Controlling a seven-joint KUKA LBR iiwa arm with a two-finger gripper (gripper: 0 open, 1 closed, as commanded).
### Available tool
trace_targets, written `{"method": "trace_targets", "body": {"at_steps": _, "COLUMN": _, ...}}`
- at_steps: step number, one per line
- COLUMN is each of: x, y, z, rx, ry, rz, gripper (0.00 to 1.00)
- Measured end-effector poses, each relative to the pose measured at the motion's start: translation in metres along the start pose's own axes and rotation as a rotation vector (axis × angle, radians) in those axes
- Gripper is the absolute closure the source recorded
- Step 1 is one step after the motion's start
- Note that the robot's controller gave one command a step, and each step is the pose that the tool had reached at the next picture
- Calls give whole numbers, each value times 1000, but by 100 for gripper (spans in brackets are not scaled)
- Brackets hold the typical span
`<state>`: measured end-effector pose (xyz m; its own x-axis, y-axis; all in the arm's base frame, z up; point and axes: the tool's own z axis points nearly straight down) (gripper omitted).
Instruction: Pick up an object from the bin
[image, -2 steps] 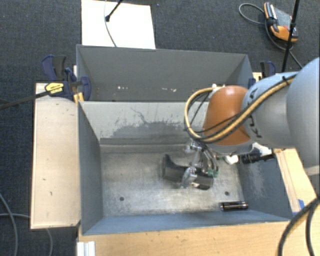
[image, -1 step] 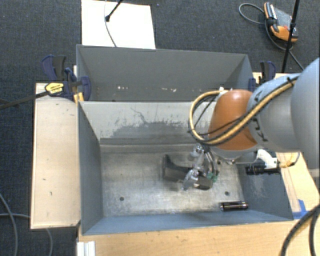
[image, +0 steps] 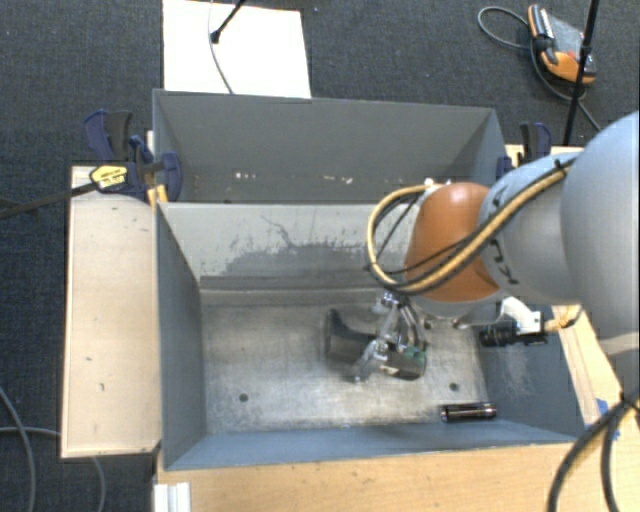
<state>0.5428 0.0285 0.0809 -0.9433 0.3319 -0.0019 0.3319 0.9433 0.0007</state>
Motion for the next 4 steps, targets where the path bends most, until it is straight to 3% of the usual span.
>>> {"method": "trace_targets", "body": {"at_steps": 1, "x": 1, "y": 2, "z": 5, "rx": -7, "ry": -1, "rz": 171, "gripper": 100}}
{"method": "trace_targets", "body": {"at_steps": 4, "x": 2, "y": 1, "z": -2, "rx": -3, "ry": -1, "rz": 170, "gripper": 100}}
